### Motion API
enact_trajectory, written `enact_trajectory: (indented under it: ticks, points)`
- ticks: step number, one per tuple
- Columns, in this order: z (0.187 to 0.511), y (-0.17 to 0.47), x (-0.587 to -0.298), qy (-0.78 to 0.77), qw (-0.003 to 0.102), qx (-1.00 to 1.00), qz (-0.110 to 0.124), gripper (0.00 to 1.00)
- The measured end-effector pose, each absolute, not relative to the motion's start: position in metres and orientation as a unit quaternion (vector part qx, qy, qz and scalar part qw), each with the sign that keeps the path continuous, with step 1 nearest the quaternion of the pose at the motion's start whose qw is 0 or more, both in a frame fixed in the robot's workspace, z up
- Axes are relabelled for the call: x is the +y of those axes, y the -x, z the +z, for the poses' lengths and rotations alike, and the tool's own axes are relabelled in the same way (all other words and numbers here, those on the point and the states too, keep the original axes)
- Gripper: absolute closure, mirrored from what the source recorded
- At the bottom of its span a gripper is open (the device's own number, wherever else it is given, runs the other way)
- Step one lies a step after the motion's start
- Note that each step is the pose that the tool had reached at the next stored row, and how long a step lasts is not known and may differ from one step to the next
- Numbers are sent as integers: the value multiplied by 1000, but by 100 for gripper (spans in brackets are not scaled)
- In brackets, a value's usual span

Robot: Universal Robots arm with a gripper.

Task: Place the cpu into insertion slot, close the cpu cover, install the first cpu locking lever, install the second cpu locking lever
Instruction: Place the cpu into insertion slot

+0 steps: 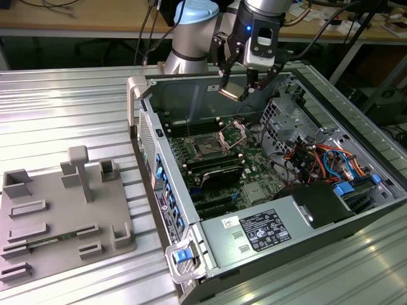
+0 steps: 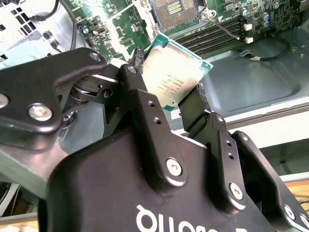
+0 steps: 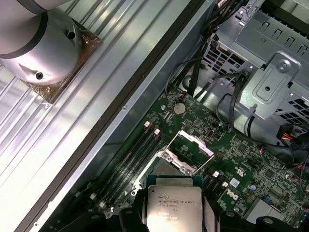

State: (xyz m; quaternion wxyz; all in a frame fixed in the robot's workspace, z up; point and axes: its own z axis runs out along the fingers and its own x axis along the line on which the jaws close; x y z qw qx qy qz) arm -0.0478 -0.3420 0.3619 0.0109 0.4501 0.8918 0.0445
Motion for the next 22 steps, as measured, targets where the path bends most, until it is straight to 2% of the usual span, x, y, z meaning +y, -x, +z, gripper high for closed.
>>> enact_trajectory:
  ticks: [22]
  points:
    - [361, 49, -342, -488, 13, 872, 44, 45]
